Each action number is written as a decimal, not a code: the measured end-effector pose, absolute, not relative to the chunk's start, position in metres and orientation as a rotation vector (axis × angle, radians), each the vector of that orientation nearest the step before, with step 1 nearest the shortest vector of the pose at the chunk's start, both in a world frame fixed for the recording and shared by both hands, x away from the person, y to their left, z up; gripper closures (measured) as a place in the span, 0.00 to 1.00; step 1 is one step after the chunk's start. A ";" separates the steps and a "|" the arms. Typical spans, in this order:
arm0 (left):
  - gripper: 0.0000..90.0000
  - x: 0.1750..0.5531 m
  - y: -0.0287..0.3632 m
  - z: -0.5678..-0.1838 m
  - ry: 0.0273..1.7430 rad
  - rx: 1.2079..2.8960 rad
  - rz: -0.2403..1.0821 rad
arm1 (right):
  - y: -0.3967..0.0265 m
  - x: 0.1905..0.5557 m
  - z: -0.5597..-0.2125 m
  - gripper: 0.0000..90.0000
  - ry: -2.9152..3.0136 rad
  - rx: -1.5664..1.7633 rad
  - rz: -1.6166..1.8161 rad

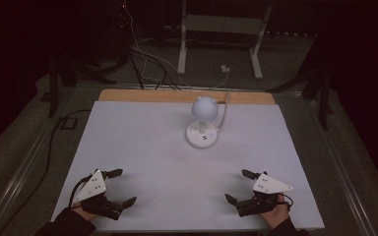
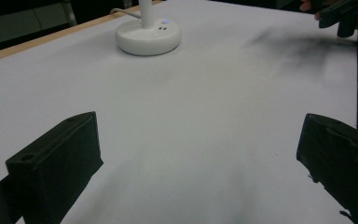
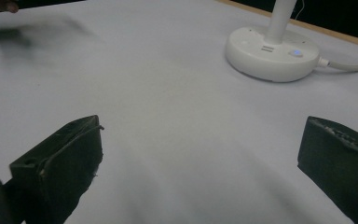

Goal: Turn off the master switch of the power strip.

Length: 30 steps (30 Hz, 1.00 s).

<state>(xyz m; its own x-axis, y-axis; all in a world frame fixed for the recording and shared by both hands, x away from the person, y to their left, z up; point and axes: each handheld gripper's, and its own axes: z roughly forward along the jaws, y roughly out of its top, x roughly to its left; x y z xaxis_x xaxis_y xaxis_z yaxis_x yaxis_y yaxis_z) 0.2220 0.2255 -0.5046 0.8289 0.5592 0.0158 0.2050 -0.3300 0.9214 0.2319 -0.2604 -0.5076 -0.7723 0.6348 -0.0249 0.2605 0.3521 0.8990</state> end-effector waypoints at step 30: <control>0.00 0.223 0.225 -0.503 0.561 1.889 0.370 | -0.258 0.226 -0.502 0.00 2.254 0.807 1.327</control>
<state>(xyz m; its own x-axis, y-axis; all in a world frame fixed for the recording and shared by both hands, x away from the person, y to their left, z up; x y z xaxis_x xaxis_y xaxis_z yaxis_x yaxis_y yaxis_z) 0.2227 0.2251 -0.5034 0.8403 0.5420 -0.0069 0.2073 -0.3096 0.9280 0.2264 -0.2576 -0.5020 -0.7528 0.6564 -0.0495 0.2752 0.3821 0.8822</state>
